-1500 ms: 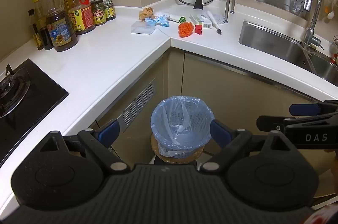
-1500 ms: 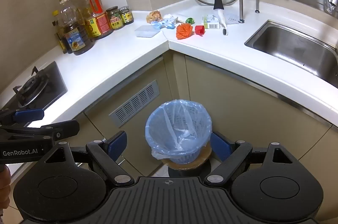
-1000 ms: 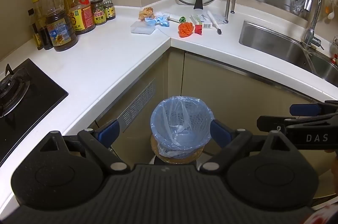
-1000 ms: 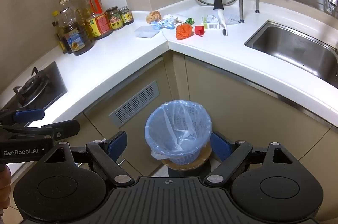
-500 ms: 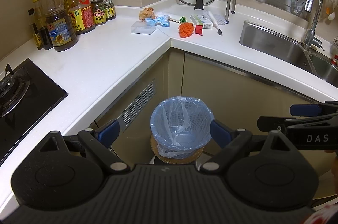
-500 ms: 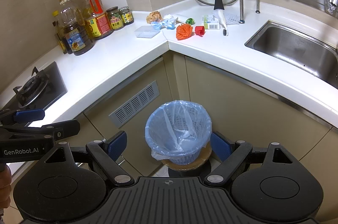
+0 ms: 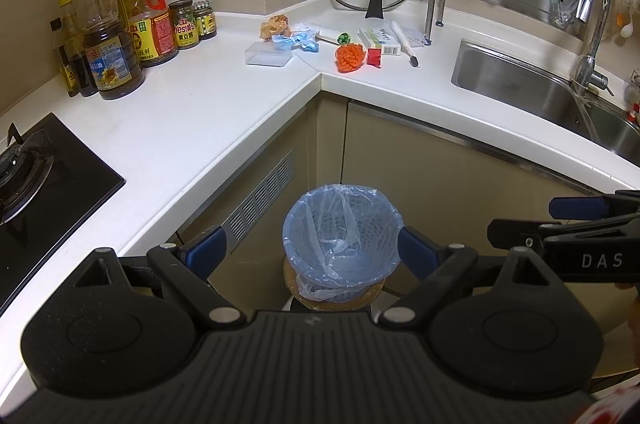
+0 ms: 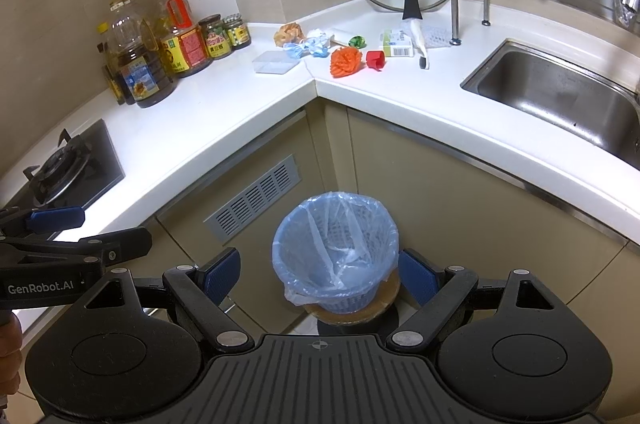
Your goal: Collect trash
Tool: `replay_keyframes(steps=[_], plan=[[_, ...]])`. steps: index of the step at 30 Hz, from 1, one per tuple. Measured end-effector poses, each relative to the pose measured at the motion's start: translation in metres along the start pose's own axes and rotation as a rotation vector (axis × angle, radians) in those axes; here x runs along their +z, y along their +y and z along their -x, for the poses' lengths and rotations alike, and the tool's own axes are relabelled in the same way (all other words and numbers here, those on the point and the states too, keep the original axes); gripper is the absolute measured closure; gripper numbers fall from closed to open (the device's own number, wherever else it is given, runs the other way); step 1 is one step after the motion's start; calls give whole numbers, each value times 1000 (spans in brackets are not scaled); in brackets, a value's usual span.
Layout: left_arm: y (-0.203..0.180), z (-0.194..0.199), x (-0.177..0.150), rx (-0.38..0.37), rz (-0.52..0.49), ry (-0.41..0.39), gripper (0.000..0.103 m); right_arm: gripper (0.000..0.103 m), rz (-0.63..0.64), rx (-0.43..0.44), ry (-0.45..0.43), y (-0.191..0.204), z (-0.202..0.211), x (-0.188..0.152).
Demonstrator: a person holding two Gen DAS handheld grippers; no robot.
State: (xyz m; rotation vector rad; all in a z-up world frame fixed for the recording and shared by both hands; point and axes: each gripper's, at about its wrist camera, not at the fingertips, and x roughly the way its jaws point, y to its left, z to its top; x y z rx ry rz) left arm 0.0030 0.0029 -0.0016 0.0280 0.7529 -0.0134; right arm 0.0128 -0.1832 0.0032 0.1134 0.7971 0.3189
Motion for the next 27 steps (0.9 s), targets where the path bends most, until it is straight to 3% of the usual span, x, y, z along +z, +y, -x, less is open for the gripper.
replay_keyframes(steps=[27], plan=[[-5,-5,6,4,0,0,11,17,2,4,-2,-2,1,1]])
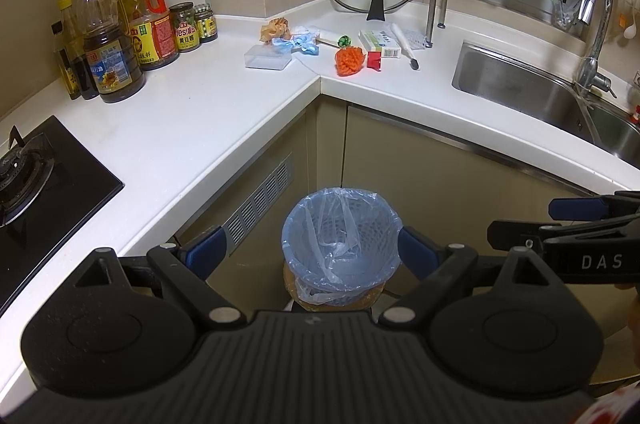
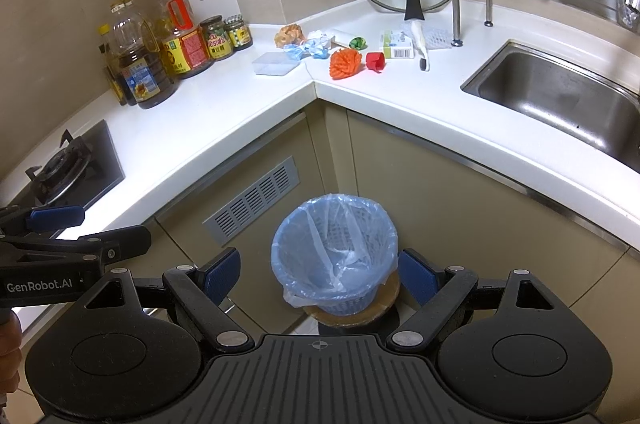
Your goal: Collect trash
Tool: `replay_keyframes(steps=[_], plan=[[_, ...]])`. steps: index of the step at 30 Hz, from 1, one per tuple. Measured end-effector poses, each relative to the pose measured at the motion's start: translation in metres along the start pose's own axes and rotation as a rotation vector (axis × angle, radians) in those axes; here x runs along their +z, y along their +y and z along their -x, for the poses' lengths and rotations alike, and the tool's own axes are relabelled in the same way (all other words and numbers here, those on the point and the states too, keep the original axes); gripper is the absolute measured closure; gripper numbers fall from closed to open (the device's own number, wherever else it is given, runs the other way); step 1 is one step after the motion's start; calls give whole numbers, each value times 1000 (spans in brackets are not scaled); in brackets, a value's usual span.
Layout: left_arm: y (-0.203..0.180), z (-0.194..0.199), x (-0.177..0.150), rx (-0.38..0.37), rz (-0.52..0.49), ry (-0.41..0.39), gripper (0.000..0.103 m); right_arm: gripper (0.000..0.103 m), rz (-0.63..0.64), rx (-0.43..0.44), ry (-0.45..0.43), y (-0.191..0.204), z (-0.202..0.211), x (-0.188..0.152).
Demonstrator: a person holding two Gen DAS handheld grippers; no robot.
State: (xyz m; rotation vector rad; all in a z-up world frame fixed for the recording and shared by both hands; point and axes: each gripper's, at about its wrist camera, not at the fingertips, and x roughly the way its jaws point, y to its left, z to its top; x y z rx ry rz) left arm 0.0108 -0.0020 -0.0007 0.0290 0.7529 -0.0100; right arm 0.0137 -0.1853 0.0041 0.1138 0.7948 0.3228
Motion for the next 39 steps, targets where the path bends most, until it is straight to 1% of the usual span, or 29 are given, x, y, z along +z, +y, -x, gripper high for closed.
replay_keyframes(steps=[8,9,14,15,18,24,26,29,34,36,39], plan=[[0,1,-1,0,0,0,11,17,0,1,0,0,0,-1],[1,1,-1,-1,0,0,11,17,0,1,-1,-2,2,4],[0,1,2,1,-1,-3,11,17,-1,3,-3,-3,6,7],[-4,-3,10,4,-1,-2,11,17,-1,5,-4,-4,6,7],[-9,-6,16,11,1,-3,11,17,-2,10,-7,-9,5,5],[-23,-5,12,26,6,-12,11,17,-7,17,-9,-16,6,5],[-26,-6,12,34,14,-12,11,17,-11,13,-6,-21,4,6],[-31,-10,12,46,29,-10,11,17,1,-19,-5,-28,0,10],[-35,-15,12,70,58,-8,11,17,25,-49,-34,-50,-2,10],[-36,-17,13,78,73,-9,11,17,5,-42,-43,-60,-2,10],[-37,-19,14,83,88,-17,11,17,-71,7,-44,-82,-2,11]])
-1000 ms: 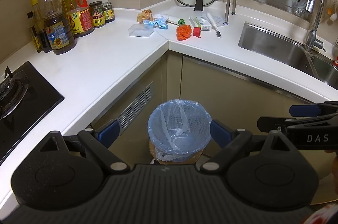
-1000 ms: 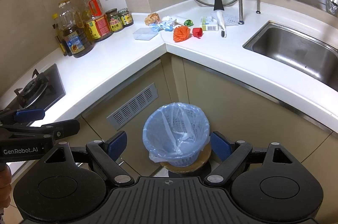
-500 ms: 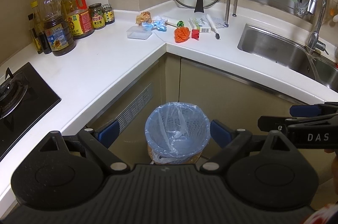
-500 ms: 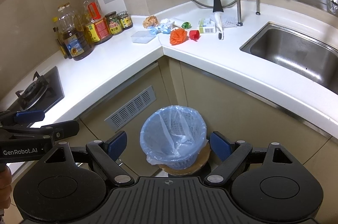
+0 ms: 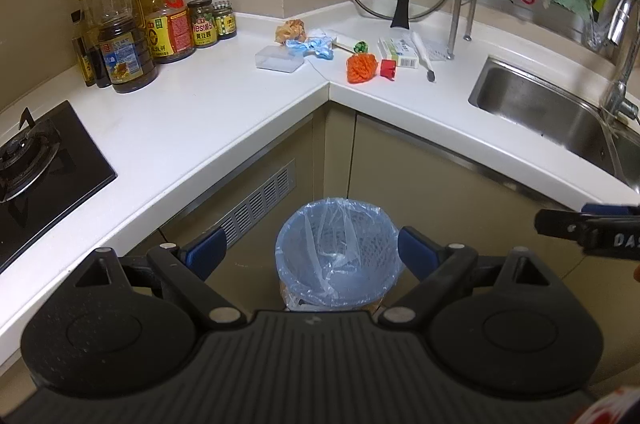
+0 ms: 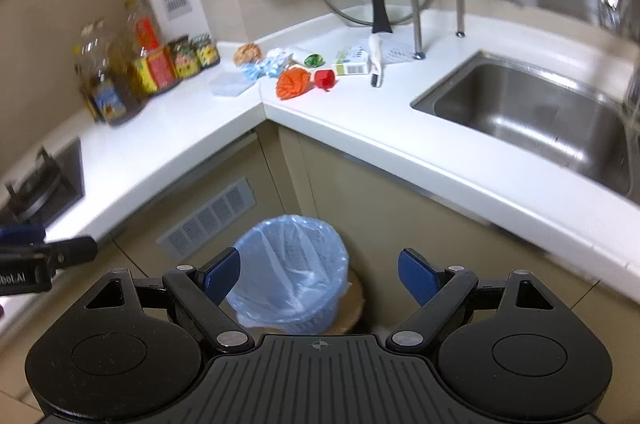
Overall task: Collect trash
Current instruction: 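Move both tools up toward the litter on the counter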
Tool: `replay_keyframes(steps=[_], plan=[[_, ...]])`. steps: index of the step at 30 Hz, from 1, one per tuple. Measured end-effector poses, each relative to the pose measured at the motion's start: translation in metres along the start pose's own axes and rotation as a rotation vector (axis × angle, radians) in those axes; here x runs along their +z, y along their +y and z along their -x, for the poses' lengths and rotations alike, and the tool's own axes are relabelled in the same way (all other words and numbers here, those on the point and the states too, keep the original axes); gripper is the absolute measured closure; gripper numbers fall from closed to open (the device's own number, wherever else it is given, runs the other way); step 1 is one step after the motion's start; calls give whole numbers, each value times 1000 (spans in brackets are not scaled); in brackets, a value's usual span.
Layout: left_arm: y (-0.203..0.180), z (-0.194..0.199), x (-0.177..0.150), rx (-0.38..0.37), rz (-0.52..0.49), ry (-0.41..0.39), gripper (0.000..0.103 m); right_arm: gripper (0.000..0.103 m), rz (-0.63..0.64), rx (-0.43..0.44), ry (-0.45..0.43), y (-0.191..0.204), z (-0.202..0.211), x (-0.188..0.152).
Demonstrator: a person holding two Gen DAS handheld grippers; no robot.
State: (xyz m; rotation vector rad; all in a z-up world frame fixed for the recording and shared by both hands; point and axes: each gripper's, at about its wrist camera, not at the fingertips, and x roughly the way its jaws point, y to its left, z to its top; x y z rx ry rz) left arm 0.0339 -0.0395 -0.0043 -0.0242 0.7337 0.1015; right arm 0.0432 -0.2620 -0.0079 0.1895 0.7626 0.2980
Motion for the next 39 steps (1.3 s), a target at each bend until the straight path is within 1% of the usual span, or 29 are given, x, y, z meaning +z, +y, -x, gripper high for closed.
replay_keyframes(steps=[2,4,9,16,18,20,25,29,31,35,39], plan=[[-1,-3,3,-6,11,2,11,17,-44,13,2,-13,-1,2],[-2,-6,6,-8,15,-2,11,17,-52,16,-10,-21,-1,4],[-7,-18,12,-20,-7,3,11,17,-117,-7,-17,-36,-7,6],[-14,-46,28,-19,-61,-29,12,17,-95,-52,-36,-40,-22,11],[-13,-58,36,-47,-73,-26,13,17,-89,-49,-45,-38,-28,15],[-12,-71,45,-87,-80,-26,16,17,-90,-46,-58,-37,-35,21],[-7,-108,71,-117,-103,-37,16,17,-125,-57,-67,-33,-65,46],[-1,-137,97,-138,-137,-53,17,17,-127,-72,-75,-27,-93,68],[4,-152,110,-143,-147,-57,21,17,-130,-66,-80,-24,-107,78],[17,-179,132,-155,-157,-56,22,17,-122,-56,-95,-14,-137,98],[29,-205,151,-154,-161,-47,23,17,-85,-31,-120,4,-169,118]])
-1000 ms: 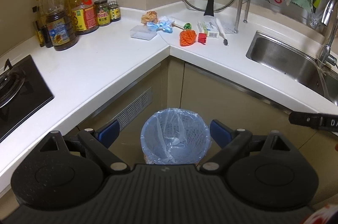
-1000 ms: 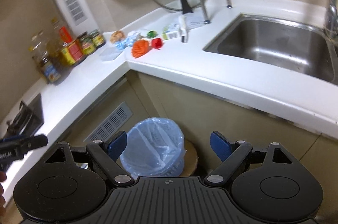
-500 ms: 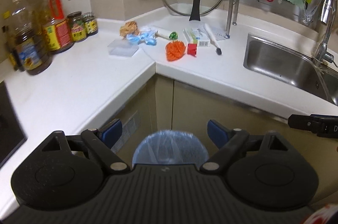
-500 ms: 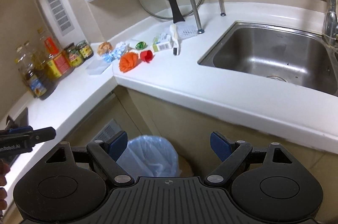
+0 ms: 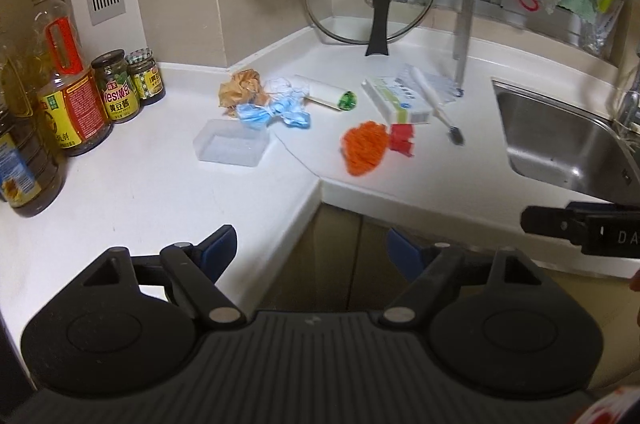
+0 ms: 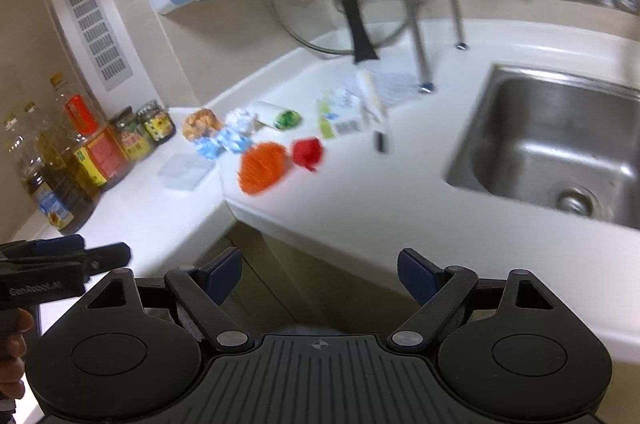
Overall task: Collect trash
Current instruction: 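Move both tools up toward the litter on the counter, then grasp the orange wrapper with the right gripper while the left gripper grasps the clear box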
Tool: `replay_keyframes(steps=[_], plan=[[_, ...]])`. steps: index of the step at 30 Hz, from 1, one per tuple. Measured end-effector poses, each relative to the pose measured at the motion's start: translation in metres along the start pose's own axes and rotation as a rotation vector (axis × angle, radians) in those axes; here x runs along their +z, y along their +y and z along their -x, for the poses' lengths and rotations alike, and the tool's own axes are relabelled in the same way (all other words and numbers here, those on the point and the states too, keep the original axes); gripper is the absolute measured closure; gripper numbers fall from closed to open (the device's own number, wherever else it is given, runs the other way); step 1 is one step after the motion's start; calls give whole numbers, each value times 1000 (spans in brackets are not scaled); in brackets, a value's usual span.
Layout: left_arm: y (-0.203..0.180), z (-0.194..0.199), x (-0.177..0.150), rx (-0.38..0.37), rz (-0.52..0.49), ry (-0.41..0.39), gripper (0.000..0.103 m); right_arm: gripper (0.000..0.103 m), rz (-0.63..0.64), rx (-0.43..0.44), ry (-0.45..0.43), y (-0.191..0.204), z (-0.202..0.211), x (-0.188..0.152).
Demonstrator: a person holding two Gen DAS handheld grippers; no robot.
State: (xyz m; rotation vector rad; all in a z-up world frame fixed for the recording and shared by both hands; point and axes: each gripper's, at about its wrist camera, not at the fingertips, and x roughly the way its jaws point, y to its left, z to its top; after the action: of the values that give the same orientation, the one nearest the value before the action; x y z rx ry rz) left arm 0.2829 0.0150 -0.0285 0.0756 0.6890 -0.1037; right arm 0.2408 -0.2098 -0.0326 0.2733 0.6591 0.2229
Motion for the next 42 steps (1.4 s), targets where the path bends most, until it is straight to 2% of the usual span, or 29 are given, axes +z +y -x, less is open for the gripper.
replay_keyframes(steps=[4,12,14,16,23,28,30,31,32,37,42], plan=[[17,-23,13,2,-2,6,24,18,62,18,-25,24,-36,18],[54,-67,33,22,14,21,24,18,147,18,-21,57,-112,45],[62,-76,37,25,20,26,24,26,168,8,-15,61,-130,48],[69,-85,40,26,25,29,24,28,180,-14,-2,63,-148,50],[87,-112,47,23,39,40,24,29,196,-58,9,67,-182,54],[93,-125,52,21,29,29,18,29,208,-79,28,70,-197,54],[95,-129,54,16,26,17,13,38,212,-88,34,71,-202,54],[96,-132,56,13,26,9,11,49,216,-92,42,71,-206,55],[98,-134,57,7,26,2,10,53,214,-96,50,71,-209,55],[105,-155,65,-25,9,6,7,61,188,-98,28,66,-214,61],[111,-176,67,-36,-16,27,7,62,163,-101,10,63,-215,70]])
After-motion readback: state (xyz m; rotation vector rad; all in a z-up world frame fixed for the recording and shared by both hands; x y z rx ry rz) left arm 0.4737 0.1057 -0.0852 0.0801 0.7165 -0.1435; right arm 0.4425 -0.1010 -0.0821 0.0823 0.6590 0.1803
